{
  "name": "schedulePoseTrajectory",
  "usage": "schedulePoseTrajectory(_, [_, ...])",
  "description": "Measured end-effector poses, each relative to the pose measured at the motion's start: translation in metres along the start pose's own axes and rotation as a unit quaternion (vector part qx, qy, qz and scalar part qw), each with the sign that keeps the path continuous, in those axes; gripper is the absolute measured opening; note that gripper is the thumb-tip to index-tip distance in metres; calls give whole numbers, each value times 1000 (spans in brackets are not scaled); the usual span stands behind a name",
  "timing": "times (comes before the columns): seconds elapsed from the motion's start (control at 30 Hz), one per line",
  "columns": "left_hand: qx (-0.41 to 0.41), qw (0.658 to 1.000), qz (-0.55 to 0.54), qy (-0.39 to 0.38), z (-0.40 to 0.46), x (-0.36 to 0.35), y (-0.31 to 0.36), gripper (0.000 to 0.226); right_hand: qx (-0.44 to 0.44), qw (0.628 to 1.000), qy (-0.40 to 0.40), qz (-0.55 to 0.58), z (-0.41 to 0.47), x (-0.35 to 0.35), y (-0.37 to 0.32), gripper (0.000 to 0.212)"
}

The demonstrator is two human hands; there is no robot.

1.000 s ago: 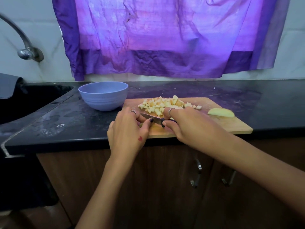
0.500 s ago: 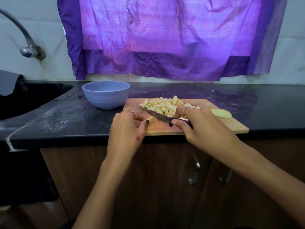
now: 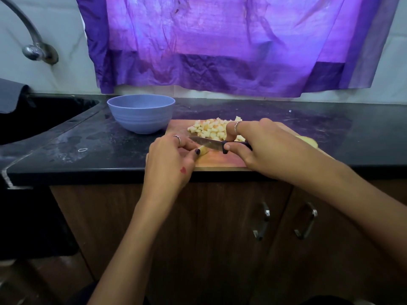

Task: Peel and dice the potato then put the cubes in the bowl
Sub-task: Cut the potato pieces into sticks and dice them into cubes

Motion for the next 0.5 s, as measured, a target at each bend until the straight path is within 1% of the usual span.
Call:
schedulePoseTrajectory(0.13, [1, 1000, -5, 16, -4, 0, 2, 23, 15, 1000, 7, 0, 7, -12, -6, 12])
schedulePoseTrajectory(0.23, [-2, 1000, 6, 29, -7, 0, 4, 30, 28, 1000, 2, -8, 0, -16, -10, 8])
schedulePoseTrajectory(0.3, [-4, 999, 9, 31, -7, 0, 5, 29, 33, 999, -8, -15, -4, -15, -13, 11])
schedulePoseTrajectory(0.37, [-7, 999, 10, 34, -7, 1, 5, 27, 32, 999, -11, -18, -6, -14, -14, 8])
schedulePoseTrajectory(0.5, [-3, 999, 17, 38, -6, 1, 4, 17, 22, 999, -9, -30, -14, -16, -8, 6])
Point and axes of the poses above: each hand's wrist, its own z-axis towards the middle knuckle, its own x-axis out of the back of the hand, y = z × x, the point moved 7 cm from there along z, towards the middle knuckle, and after that the axes turned 6 degrees about x, right-handed, at the moved point
